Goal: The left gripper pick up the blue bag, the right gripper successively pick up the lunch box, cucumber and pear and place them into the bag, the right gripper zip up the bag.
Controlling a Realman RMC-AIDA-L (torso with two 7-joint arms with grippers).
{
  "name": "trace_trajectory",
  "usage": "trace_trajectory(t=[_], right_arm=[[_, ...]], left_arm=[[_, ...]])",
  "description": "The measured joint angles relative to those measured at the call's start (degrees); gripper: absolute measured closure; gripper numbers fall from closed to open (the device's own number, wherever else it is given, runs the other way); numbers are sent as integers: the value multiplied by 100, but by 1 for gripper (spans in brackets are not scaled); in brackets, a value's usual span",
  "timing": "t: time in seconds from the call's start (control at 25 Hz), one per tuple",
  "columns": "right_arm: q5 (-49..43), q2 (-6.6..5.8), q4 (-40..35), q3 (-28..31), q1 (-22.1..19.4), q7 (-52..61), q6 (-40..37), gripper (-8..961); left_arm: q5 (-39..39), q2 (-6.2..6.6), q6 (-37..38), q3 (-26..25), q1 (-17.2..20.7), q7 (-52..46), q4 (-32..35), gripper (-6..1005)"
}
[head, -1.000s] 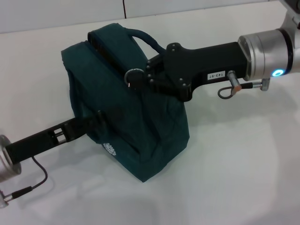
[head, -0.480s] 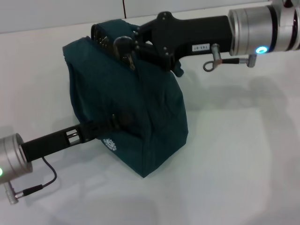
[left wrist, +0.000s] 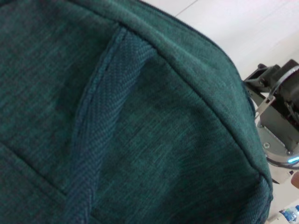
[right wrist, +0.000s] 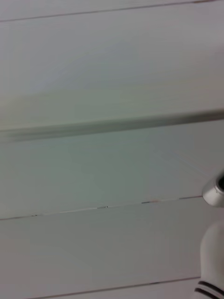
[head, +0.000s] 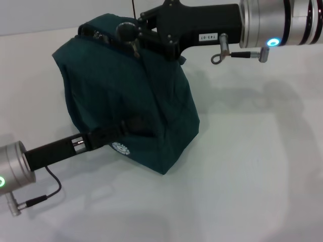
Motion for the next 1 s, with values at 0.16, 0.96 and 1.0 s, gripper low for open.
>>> trace_trajectory(t=[0.16, 0.96, 1.0], right_arm=[[-21, -1, 29, -37, -48, 46, -278, 941], [-329, -88, 65, 20, -211, 371, -1335, 941], [-345, -90, 62, 22, -241, 371, -1324, 941]], left_arm=[[-51, 18, -1, -43, 31, 4, 56, 293], [-8, 180, -18, -242, 33, -42, 295, 321], [-6, 188, -9, -242, 45, -44, 295, 322]])
